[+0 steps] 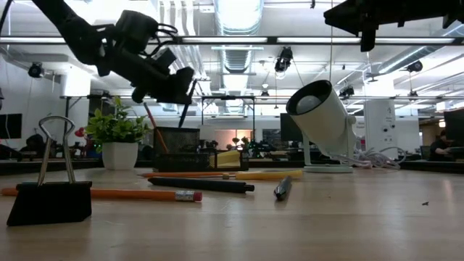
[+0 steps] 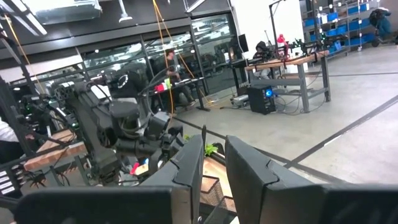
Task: Pick and place office supplies into organizer
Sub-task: Put the left black pen into the black desk organizer
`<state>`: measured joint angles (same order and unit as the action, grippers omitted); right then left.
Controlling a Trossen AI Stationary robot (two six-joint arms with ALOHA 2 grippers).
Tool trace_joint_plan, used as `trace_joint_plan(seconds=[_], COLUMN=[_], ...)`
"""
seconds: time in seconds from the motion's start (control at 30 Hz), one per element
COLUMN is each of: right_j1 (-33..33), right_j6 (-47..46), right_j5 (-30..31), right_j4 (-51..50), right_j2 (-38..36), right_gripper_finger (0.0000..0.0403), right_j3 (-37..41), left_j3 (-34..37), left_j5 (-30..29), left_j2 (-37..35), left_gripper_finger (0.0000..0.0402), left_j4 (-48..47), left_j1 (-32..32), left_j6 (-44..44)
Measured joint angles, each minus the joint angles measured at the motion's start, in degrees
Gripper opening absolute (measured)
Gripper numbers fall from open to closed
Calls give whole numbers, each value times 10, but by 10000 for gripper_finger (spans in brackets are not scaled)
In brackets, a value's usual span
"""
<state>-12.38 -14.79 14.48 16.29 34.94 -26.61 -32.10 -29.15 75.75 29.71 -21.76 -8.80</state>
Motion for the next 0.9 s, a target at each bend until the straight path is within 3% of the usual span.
trace_joint_plan(seconds=[0.9], right_j1=[0], right_j6=[-2], right_j5=[1], right_j4=[0], right_j2=[0], right_gripper_finger=[59], right_j3=[0], left_j3=[37], left_j5=[23], left_j2=[0], left_gripper_finger=[25], left_j4=[-2], left_j1=[0], left_j6=[-15])
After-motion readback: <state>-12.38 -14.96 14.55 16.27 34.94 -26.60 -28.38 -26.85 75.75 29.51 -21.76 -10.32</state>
